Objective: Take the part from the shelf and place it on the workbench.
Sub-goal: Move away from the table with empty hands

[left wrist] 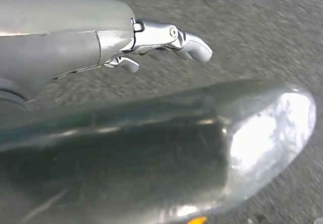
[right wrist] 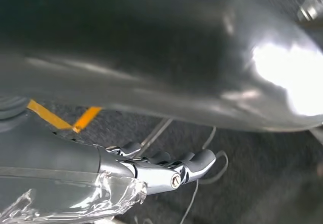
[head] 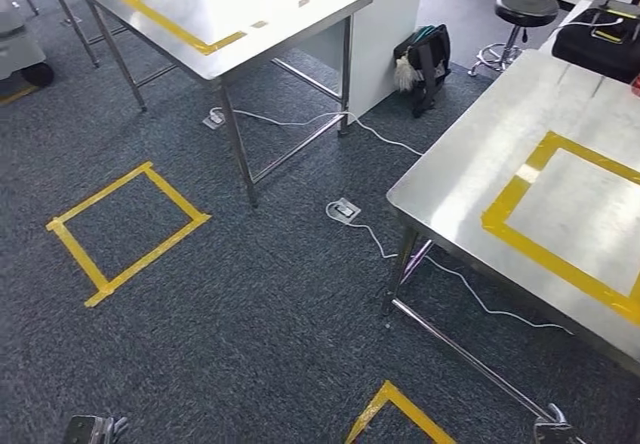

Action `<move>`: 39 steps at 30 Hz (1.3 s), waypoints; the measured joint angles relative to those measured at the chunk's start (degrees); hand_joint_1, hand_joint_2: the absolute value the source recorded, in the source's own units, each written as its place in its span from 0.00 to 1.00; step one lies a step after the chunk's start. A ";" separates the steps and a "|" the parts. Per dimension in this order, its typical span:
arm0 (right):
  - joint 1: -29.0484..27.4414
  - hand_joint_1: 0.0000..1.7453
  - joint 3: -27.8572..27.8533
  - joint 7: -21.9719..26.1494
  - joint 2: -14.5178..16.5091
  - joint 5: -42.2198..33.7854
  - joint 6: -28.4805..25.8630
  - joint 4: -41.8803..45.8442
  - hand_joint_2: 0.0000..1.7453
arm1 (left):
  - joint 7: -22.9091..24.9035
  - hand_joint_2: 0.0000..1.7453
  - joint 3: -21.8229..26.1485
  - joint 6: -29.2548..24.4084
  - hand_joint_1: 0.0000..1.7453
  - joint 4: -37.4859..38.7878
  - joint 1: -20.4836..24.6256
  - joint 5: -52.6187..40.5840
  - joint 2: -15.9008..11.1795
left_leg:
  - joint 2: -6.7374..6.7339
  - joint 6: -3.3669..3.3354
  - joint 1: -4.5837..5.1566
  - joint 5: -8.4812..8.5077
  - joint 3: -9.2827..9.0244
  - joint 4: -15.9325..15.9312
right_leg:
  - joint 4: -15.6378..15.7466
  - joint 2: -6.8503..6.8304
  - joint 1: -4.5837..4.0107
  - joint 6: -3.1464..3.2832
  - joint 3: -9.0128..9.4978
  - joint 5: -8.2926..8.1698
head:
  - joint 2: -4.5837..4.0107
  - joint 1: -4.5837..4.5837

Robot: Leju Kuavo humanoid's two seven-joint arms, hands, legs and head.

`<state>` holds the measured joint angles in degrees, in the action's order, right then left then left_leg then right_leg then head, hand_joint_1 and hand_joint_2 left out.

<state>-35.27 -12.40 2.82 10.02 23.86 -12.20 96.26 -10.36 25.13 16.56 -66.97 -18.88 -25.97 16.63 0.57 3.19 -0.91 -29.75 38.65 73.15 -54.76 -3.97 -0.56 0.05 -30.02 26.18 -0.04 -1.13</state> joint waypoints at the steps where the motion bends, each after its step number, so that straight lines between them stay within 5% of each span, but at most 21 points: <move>1: 0.29 0.00 -0.73 0.02 0.56 0.72 1.32 -0.39 0.00 | 0.13 0.00 -0.17 -0.35 0.00 0.00 -0.08 0.52 -0.11 | -0.69 0.38 -0.32 1.49 -2.50 -2.25 | -0.37 -0.79 0.04 -0.28 -0.93 -0.54 | -0.01 0.01; 3: 0.94 0.00 -2.64 0.29 1.78 2.41 4.34 -1.37 0.00 | 0.45 0.00 -0.66 -1.13 0.00 0.01 -0.14 1.75 -0.31 | -3.65 0.82 -0.67 1.72 -9.97 -10.96 | -1.51 -2.19 0.03 -0.97 -2.44 -1.25 | 0.01 0.02; 4: 1.44 0.00 -3.90 0.57 2.45 3.41 5.94 -2.13 0.00 | 0.58 0.00 -0.98 -1.52 0.00 0.01 -0.15 2.41 -0.41 | -4.82 0.45 -0.59 0.79 -12.90 -15.08 | -2.15 -2.92 0.04 -1.38 -2.95 -1.60 | 0.01 -0.06; 6: 2.85 0.00 -6.64 1.29 3.84 5.35 8.37 -4.06 0.00 | 0.86 0.00 -1.51 -2.17 0.00 0.07 -0.51 3.48 -0.75 | -5.04 -0.96 -0.04 -0.41 -14.73 -18.93 | -2.90 -4.37 0.34 -2.16 -3.56 -2.37 | 0.02 -0.23; 8: 4.51 0.00 -9.23 2.07 5.14 7.47 10.11 -6.22 0.00 | 1.27 0.00 -1.92 -2.78 0.00 0.26 -1.43 4.15 -1.12 | -4.03 -2.50 0.23 0.33 -13.64 -18.89 | -3.38 -3.62 0.91 -2.95 -3.97 -1.98 | 0.02 -0.27; 10: 5.68 0.00 -11.39 2.82 6.33 9.60 11.29 -8.24 0.00 | 1.79 0.00 -2.65 -3.48 0.00 0.48 -2.07 4.71 -1.49 | -2.87 -3.69 0.34 1.63 -12.28 -18.94 | -6.97 0.20 1.24 -3.45 -5.18 2.18 | 0.02 -0.32; 12: 6.58 0.00 -13.23 3.33 7.18 11.34 11.83 -10.10 0.00 | 2.38 0.00 -3.87 -4.20 0.00 0.62 -2.21 5.51 -1.90 | -1.29 -4.24 0.72 3.14 -10.38 -18.92 | -14.15 3.24 1.12 -3.38 -6.91 7.71 | 0.02 -0.49; 14: 7.43 0.00 -14.43 3.67 7.63 12.66 11.91 -11.51 0.00 | 3.05 0.00 -5.06 -4.96 0.00 0.74 -2.39 6.51 -2.32 | 0.40 -4.38 1.16 4.84 -8.23 -18.85 | -19.07 4.02 0.73 -2.83 -7.19 9.19 | 0.02 -0.64; 15: 7.85 0.00 -14.69 3.78 7.77 13.16 11.80 -11.98 0.00 | 3.37 0.00 -5.56 -5.36 0.00 0.78 -2.58 7.03 -2.56 | 1.18 -4.36 1.30 5.70 -7.10 -18.77 | -18.79 4.23 0.49 -2.44 -6.03 7.93 | 0.02 -0.65; 17: 8.84 0.00 -14.86 3.90 7.93 14.22 11.10 -12.87 0.00 | 4.17 0.00 -6.81 -6.39 0.00 0.83 -3.11 8.47 -3.19 | 2.67 -4.15 1.39 7.36 -5.06 -18.56 | -12.40 5.77 0.10 -1.65 -0.78 4.61 | 0.02 -0.66; 20: 10.08 0.00 -14.78 3.81 8.01 15.39 9.62 -14.15 0.00 | 5.18 0.00 -9.61 -8.06 0.00 0.83 -3.89 10.80 -4.40 | 4.58 -3.52 1.55 9.50 -3.33 -18.33 | -0.51 8.77 -0.03 -0.90 7.09 5.30 | 0.02 -0.66; 23: 10.61 0.00 -14.74 3.70 8.04 15.74 8.97 -15.03 0.00 | 5.51 0.00 -11.47 -8.69 0.00 0.83 -4.79 11.62 -5.44 | 5.85 -2.52 1.33 10.52 -2.44 -18.16 | 0.96 6.93 -0.07 -0.16 6.77 4.83 | 0.03 -0.65; 25: 10.85 0.00 -14.79 3.68 8.08 15.81 8.80 -15.36 0.00 | 5.60 0.00 -12.09 -8.83 0.00 0.83 -5.30 11.72 -5.83 | 3.90 -1.99 1.31 6.38 -1.04 -15.10 | 1.17 5.23 0.07 0.58 5.40 3.29 | 0.03 -0.18; 27: 10.81 0.00 -14.83 3.68 8.10 15.86 8.78 -15.70 0.00 | 5.62 0.00 -12.68 -8.87 0.00 0.83 -5.28 11.74 -6.07 | 1.26 -1.41 1.23 -0.16 0.77 -7.96 | 1.12 3.35 -0.09 0.77 3.67 1.91 | 0.04 0.11; 28: 10.78 0.00 -14.85 3.68 8.10 15.88 8.78 -15.88 0.00 | 5.62 0.00 -12.95 -8.88 0.00 0.83 -5.22 11.74 -6.17 | 0.65 -1.08 1.05 -1.80 1.27 -4.20 | 1.06 2.30 -0.11 0.66 2.73 1.23 | 0.04 0.15; 30: 10.90 0.00 -14.90 3.67 8.10 15.89 8.77 -16.17 0.00 | 5.62 0.00 -13.29 -8.89 0.00 0.83 -5.27 11.74 -6.39 | 0.11 -0.45 0.52 -0.70 0.31 -0.47 | 0.72 0.33 -0.07 0.41 0.67 -0.02 | 0.04 0.14; 32: 11.05 0.00 -14.90 3.67 8.10 15.90 8.74 -16.39 0.00 | 5.63 0.00 -13.41 -8.93 0.00 0.83 -5.36 11.84 -6.58 | -1.19 0.13 0.04 2.12 -4.37 -4.47 | -0.16 -1.26 0.03 -0.10 -1.20 -1.02 | 0.04 0.15; 33: 11.04 0.00 -14.89 3.66 8.10 15.93 8.63 -16.47 0.00 | 5.66 0.00 -13.52 -9.06 0.00 0.83 -5.33 12.07 -6.65 | -2.65 0.32 -0.09 2.36 -8.12 -8.79 | -0.84 -1.94 0.02 -0.40 -2.06 -1.35 | 0.04 0.18; 35: 10.99 0.00 -14.78 3.59 8.08 16.06 8.01 -16.62 0.00 | 5.77 0.00 -14.06 -9.67 0.00 0.79 -5.23 13.05 -6.94 | -4.89 -0.30 0.14 0.52 -14.00 -16.99 | -2.23 -3.40 0.06 -1.16 -3.32 -2.01 | 0.04 0.13; 37: 11.09 0.00 -14.34 3.46 8.04 16.17 7.18 -16.73 0.00 | 6.09 0.00 -14.75 -10.48 0.00 0.77 -5.52 14.25 -7.38 | -4.57 -1.68 0.61 -0.37 -15.02 -19.64 | -2.83 -4.77 0.33 -1.93 -3.79 -2.74 | 0.04 0.05; 39: 11.21 0.00 -13.57 3.21 7.88 16.15 6.49 -16.88 0.00 | 6.51 0.00 -15.48 -11.31 0.00 0.77 -6.00 15.36 -7.76 | -3.57 -2.85 0.65 0.57 -14.07 -19.49 | -3.75 -2.95 0.75 -2.75 -4.14 -1.58 | 0.04 0.02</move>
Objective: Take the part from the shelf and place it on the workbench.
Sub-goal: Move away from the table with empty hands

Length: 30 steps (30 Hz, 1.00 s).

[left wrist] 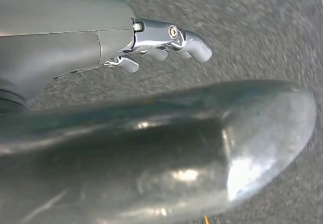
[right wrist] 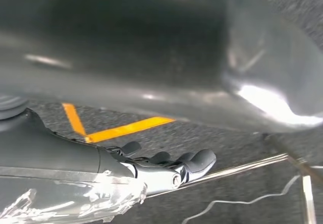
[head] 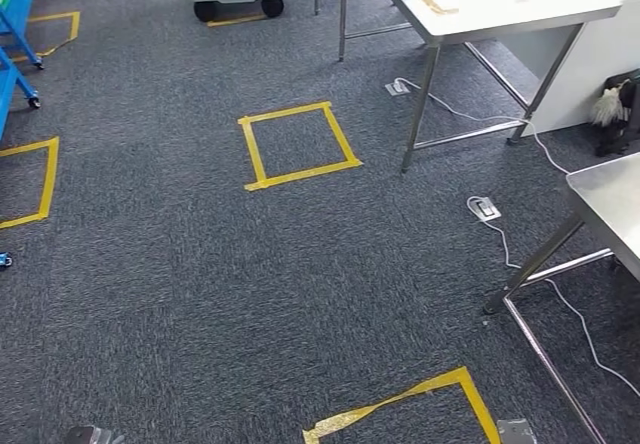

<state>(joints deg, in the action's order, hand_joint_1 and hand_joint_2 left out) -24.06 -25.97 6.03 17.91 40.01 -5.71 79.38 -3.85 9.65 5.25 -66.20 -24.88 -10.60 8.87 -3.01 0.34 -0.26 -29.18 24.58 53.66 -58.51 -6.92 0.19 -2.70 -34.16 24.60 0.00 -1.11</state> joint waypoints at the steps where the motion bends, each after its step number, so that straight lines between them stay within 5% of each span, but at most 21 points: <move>1: -0.08 0.00 0.49 -0.19 -0.11 -0.07 -0.34 -0.13 0.00 | 0.20 0.00 -0.44 -0.46 0.00 0.00 -0.01 0.53 -0.25 | 0.56 -0.56 -0.02 0.66 0.61 -0.04 | -1.79 1.99 0.13 -0.31 -0.52 2.13 | 0.00 -0.06; 3: -0.29 0.00 1.32 -0.57 -0.47 -0.26 -0.92 -0.47 0.00 | 0.44 0.00 -1.39 -1.28 0.00 0.00 0.45 1.45 -0.78 | 2.07 -1.25 0.14 2.16 2.30 -0.03 | -8.20 5.76 0.21 -0.56 -2.08 7.80 | 0.00 -0.26; 4: -0.34 0.00 1.75 -0.76 -0.66 -0.38 -1.27 -0.65 0.00 | 0.51 0.00 -1.84 -1.66 0.00 0.00 0.66 1.90 -0.98 | 2.87 -1.41 0.32 2.98 3.27 -0.02 | -11.66 6.45 0.15 -0.46 -2.69 9.69 | 0.00 -0.31; 6: -0.25 0.00 2.74 -1.25 -1.21 -0.80 -2.11 -0.93 0.00 | 0.64 0.00 -2.75 -2.46 0.00 0.00 0.72 2.92 -1.33 | 4.40 -1.44 0.66 4.68 5.39 0.03 | -14.56 6.88 -0.09 0.05 -2.08 9.12 | 0.00 -0.38; 8: -0.21 0.00 3.95 -1.74 -1.85 -1.27 -2.93 -1.10 0.00 | 0.69 0.00 -3.70 -3.21 0.00 0.00 0.66 4.01 -1.75 | 5.96 -1.28 0.82 6.49 7.59 0.09 | -10.01 7.89 -0.36 0.90 2.18 5.55 | 0.00 -0.38; 11: -0.18 0.00 5.57 -2.17 -2.67 -1.76 -3.77 -1.20 0.00 | 0.72 0.00 -4.96 -3.99 0.00 -0.03 0.62 5.10 -2.34 | 8.02 -0.70 0.99 8.84 9.76 0.22 | 2.69 11.55 -0.52 1.82 10.58 5.88 | -0.02 -0.33; 14: -0.18 0.00 6.96 -2.63 -3.23 -2.26 -4.58 -1.30 0.00 | 0.79 0.00 -5.87 -4.64 0.00 -0.04 0.22 5.94 -3.03 | 9.75 0.25 0.81 10.50 10.47 0.06 | 5.12 10.39 -0.69 2.27 11.12 6.02 | -0.08 -0.43; 16: -0.18 0.00 7.71 -2.80 -3.63 -2.44 -4.91 -1.32 0.00 | 0.86 0.00 -6.47 -4.88 0.00 -0.04 -0.11 6.28 -3.38 | 8.24 0.73 0.85 7.41 11.73 2.34 | 5.16 8.73 -0.61 3.04 9.85 4.80 | -0.09 0.00; 19: -0.72 0.00 8.43 -2.84 -4.03 -2.51 -5.02 -1.37 0.00 | 0.87 0.00 -7.17 -4.95 0.00 -0.04 0.17 6.47 -3.68 | 4.67 1.40 0.71 -1.43 14.42 12.66 | 5.18 6.03 -0.73 3.57 7.43 3.09 | -0.08 0.62; 20: -0.86 0.00 8.54 -2.85 -4.13 -2.53 -5.03 -1.39 0.00 | 0.86 0.00 -7.35 -4.96 0.00 -0.04 0.25 6.49 -3.77 | 4.25 1.65 0.52 -1.86 14.84 16.01 | 5.12 5.04 -0.75 3.54 6.63 2.55 | -0.08 0.62; 22: -0.89 0.00 8.73 -2.86 -4.29 -2.57 -5.05 -1.44 0.00 | 0.86 0.00 -7.57 -4.96 0.00 -0.04 0.20 6.50 -3.91 | 3.59 2.10 0.04 1.11 13.59 18.38 | 4.85 3.16 -0.72 3.27 4.89 1.50 | -0.07 0.68; 24: -0.87 0.00 8.89 -2.86 -4.39 -2.60 -5.08 -1.47 0.00 | 0.86 0.00 -7.72 -4.96 0.00 -0.05 0.18 6.51 -4.02 | 1.44 2.36 -0.24 3.32 8.35 12.96 | 4.20 1.63 -0.72 2.78 3.63 0.74 | -0.08 0.74; 26: -0.95 0.00 8.95 -2.87 -4.46 -2.61 -5.13 -1.50 0.00 | 0.85 0.00 -7.87 -4.95 0.00 -0.08 0.42 6.52 -4.15 | -1.50 2.03 -0.12 1.74 1.68 3.79 | 3.01 0.21 -0.80 2.16 2.83 0.36 | -0.07 0.80; 27: -0.92 0.00 8.98 -2.87 -4.50 -2.61 -5.15 -1.51 0.00 | 0.84 0.00 -7.94 -4.94 0.00 -0.10 0.53 6.53 -4.20 | -2.25 1.65 0.04 0.71 -0.21 0.83 | 2.49 -0.57 -0.81 1.83 2.47 0.15 | -0.07 0.82; 29: -0.73 0.00 9.21 -2.89 -4.58 -2.62 -5.17 -1.53 0.00 | 0.85 0.00 -8.03 -4.92 0.00 -0.10 0.39 6.54 -4.26 | -1.34 0.51 0.19 0.13 -0.64 -0.94 | 1.91 -1.78 -0.63 1.12 2.07 -0.16 | -0.07 0.81; 30: -0.64 0.00 9.35 -2.87 -4.65 -2.63 -5.17 -1.53 0.00 | 0.85 0.00 -8.06 -4.92 0.00 -0.09 0.19 6.54 -4.25 | -0.70 0.02 0.14 0.41 -0.34 -0.90 | 1.43 -0.98 -0.44 0.74 1.82 0.22 | -0.07 0.76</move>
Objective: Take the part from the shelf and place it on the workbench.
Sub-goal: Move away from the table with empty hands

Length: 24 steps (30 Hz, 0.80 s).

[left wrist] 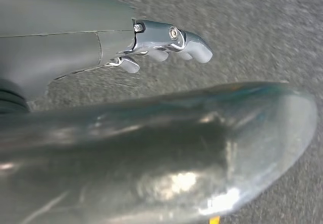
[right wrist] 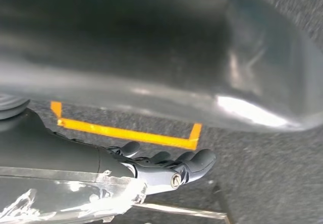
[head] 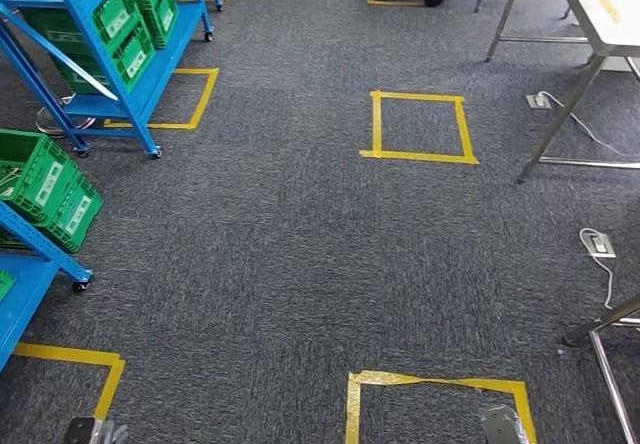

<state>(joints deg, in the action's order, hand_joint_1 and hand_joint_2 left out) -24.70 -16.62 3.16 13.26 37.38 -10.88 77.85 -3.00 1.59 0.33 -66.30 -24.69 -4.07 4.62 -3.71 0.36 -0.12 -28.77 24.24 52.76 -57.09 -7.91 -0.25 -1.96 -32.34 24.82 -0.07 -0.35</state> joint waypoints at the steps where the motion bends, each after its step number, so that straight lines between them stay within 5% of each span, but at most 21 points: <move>1: 0.01 0.00 0.15 0.01 -0.06 -0.02 0.00 -0.01 0.00 | 0.01 0.00 -0.03 0.00 0.00 0.01 -0.13 0.00 -0.01 | 0.68 -0.53 -0.09 0.34 0.24 -0.07 | -1.49 1.70 0.19 -0.38 -0.61 1.12 | 0.00 -0.05; 3: -0.20 0.00 0.31 -0.01 -0.20 -0.07 0.00 -0.07 0.00 | 0.01 0.00 -0.09 -0.01 0.00 0.01 -0.02 0.00 -0.02 | 2.09 -1.22 -0.13 1.06 0.98 -0.10 | -7.97 5.94 0.48 -0.96 -3.22 5.01 | 0.00 -0.22; 5: -0.44 0.00 0.38 -0.03 -0.28 -0.10 0.00 -0.18 0.00 | 0.01 0.00 -0.17 -0.02 0.00 0.01 0.05 0.01 -0.04 | 3.72 -1.41 0.02 1.80 1.85 -0.06 | -15.00 7.56 0.50 -1.09 -5.87 8.10 | 0.00 -0.30; 6: -0.47 0.00 0.39 -0.03 -0.34 -0.10 0.00 -0.22 0.00 | 0.01 0.00 -0.22 -0.02 0.00 0.01 -0.01 0.01 -0.04 | 4.56 -1.37 0.09 2.14 2.21 -0.03 | -15.99 7.77 0.47 -1.02 -5.97 8.20 | 0.00 -0.33; 8: -0.45 0.00 0.44 -0.04 -0.45 -0.11 0.00 -0.26 0.00 | 0.01 0.00 -0.27 -0.02 0.00 0.01 -0.18 0.00 -0.03 | 6.22 -1.17 0.13 2.71 2.70 0.01 | -11.03 8.37 0.46 -0.68 -2.62 5.53 | 0.00 -0.35; 10: -0.38 0.00 0.52 -0.02 -0.54 -0.11 0.00 -0.26 0.00 | 0.01 0.00 -0.29 -0.02 0.00 0.01 -0.18 0.02 -0.03 | 7.69 -0.77 0.16 3.09 3.08 0.22 | -2.38 10.83 0.67 -0.33 2.38 2.91 | 0.00 -0.33; 12: -0.35 0.00 0.64 -0.02 -0.58 -0.11 0.00 -0.27 0.00 | 0.01 0.00 -0.30 -0.02 0.00 0.01 -0.12 0.02 -0.04 | 8.88 -0.21 0.15 3.42 3.75 0.51 | 1.70 12.55 0.75 -0.06 4.52 2.52 | 0.00 -0.26; 14: -0.34 0.00 0.73 -0.02 -0.58 -0.11 0.00 -0.28 0.00 | 0.01 0.00 -0.31 -0.02 0.00 0.01 -0.21 0.01 -0.04 | 10.00 0.47 -0.06 3.83 4.53 0.69 | 1.85 11.65 0.66 0.48 4.46 2.42 | 0.00 -0.24; 16: -0.27 0.00 0.74 -0.01 -0.66 -0.13 -0.10 -0.28 0.00 | 0.01 0.00 -0.42 0.00 0.00 0.01 -0.37 0.04 -0.04 | 8.85 0.98 -0.12 2.78 5.76 2.32 | 1.97 10.22 0.71 1.24 4.25 1.95 | 0.00 -0.09; 18: -0.39 0.00 0.81 -0.04 -0.74 -0.19 -0.38 -0.31 0.00 | -0.02 0.00 -0.62 -0.08 0.00 0.01 -0.17 0.33 -0.12 | 6.06 1.29 -0.04 -1.02 8.83 8.34 | 2.08 8.58 0.62 1.70 3.85 1.65 | 0.00 0.20; 20: -0.52 0.00 0.93 -0.20 -0.82 -0.31 -0.78 -0.40 0.00 | -0.05 0.00 -0.84 -0.27 0.00 0.01 0.07 0.83 -0.31 | 4.83 1.52 -0.02 -4.54 12.36 15.87 | 2.02 6.84 0.40 1.83 3.42 1.59 | 0.00 0.33; 22: -0.47 0.00 1.09 -0.41 -0.98 -0.39 -1.15 -0.50 0.00 | -0.07 0.00 -1.07 -0.54 0.00 0.02 -0.01 1.20 -0.52 | 4.57 1.52 -0.01 -4.05 12.69 17.33 | 1.94 5.19 0.27 1.84 3.11 1.59 | 0.00 0.33; 24: -0.46 0.00 1.50 -0.67 -1.18 -0.51 -1.60 -0.53 0.00 | -0.07 0.00 -1.27 -0.95 0.00 0.03 -0.08 1.55 -0.73 | 3.24 1.23 0.10 -0.60 9.16 11.39 | 1.90 3.74 0.19 1.75 3.18 1.66 | 0.00 0.33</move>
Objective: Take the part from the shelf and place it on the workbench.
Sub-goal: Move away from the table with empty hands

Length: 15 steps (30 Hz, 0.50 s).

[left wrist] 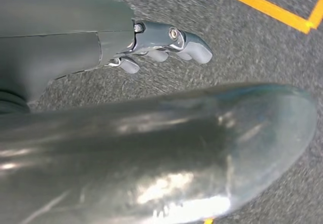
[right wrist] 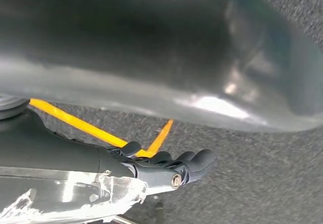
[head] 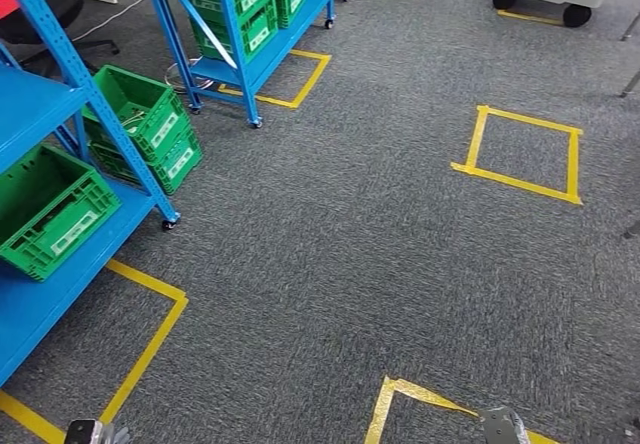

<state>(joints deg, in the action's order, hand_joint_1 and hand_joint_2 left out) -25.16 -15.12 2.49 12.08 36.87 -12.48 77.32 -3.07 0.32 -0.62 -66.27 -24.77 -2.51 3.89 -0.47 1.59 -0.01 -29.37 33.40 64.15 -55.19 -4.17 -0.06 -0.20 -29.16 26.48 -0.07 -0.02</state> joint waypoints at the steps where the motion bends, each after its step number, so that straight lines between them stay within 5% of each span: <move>1: -0.05 0.00 0.31 -0.15 -0.12 -0.10 -0.26 0.00 0.00 | 0.01 0.00 -0.14 -0.22 0.00 0.00 0.04 0.22 -0.11 | -1.86 -0.20 0.14 1.52 -2.31 -4.03 | -0.14 -0.66 -0.19 -0.16 0.13 0.12 | 0.00 0.05; 3: -0.19 0.00 0.86 -0.47 -0.40 -0.33 -0.76 0.01 0.00 | -0.02 0.00 -0.52 -0.64 0.00 0.01 0.32 0.69 -0.35 | -4.47 -0.78 0.41 2.84 -4.93 -9.02 | -0.55 -1.99 -0.54 -0.63 0.28 0.37 | 0.00 0.14; 5: -0.21 0.00 1.45 -0.83 -0.77 -0.52 -1.30 0.03 0.00 | -0.05 0.00 -1.00 -1.06 0.00 0.01 0.29 1.12 -0.59 | -3.81 -1.36 0.48 2.92 -4.78 -9.68 | -0.85 -3.38 -0.68 -1.14 0.28 0.55 | 0.01 0.15; 6: -0.15 0.00 1.81 -1.02 -1.06 -0.60 -1.59 0.05 0.00 | -0.07 0.00 -1.26 -1.29 0.00 0.01 0.09 1.28 -0.66 | -3.10 -1.63 0.38 3.06 -4.59 -9.69 | -1.14 -2.99 -0.61 -1.51 0.23 0.85 | 0.02 0.06; 8: -0.17 0.00 2.57 -1.27 -1.60 -0.72 -2.13 0.09 0.00 | -0.07 0.00 -1.77 -1.70 0.00 0.01 -0.04 1.60 -0.79 | -1.72 -2.23 0.10 3.39 -4.45 -9.78 | -4.24 0.03 -0.37 -2.26 -1.03 3.09 | 0.02 -0.20; 10: -0.39 0.00 3.03 -1.39 -1.93 -0.76 -2.33 0.07 0.00 | -0.08 0.00 -2.19 -1.92 0.00 0.01 0.19 1.73 -0.98 | -0.24 -2.65 -0.01 3.63 -4.15 -9.75 | -11.71 3.24 -0.17 -2.67 -4.36 7.04 | 0.02 -0.50; 12: -0.57 0.00 3.32 -1.51 -2.22 -0.78 -2.47 0.03 0.00 | -0.08 0.00 -2.46 -2.04 0.00 0.02 0.24 1.87 -1.15 | 1.36 -2.76 0.02 3.77 -3.94 -9.70 | -17.93 3.96 -0.13 -2.70 -7.28 9.10 | 0.02 -0.56; 13: -0.58 0.00 3.47 -1.57 -2.38 -0.79 -2.62 0.01 0.00 | -0.08 0.00 -2.60 -2.13 0.00 0.02 0.17 1.96 -1.19 | 2.18 -2.73 0.01 3.82 -3.94 -9.66 | -18.11 4.05 -0.09 -2.65 -7.43 8.47 | 0.02 -0.57; 15: -0.56 0.00 3.72 -1.68 -2.70 -0.79 -2.93 0.01 0.00 | -0.08 0.00 -2.83 -2.28 0.00 0.02 0.09 2.06 -1.23 | 3.91 -2.55 -0.06 3.87 -4.03 -9.50 | -12.04 4.91 0.14 -2.57 -4.60 4.47 | 0.02 -0.56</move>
<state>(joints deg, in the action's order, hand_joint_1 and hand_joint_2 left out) -25.72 -11.40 0.81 9.38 36.09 -15.41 77.33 -3.15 -2.51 -2.91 -66.25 -24.68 -0.45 2.66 3.45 -0.96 -0.07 -25.50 29.36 54.65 -67.23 0.74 0.09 -2.78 -33.75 30.95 -0.05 -0.58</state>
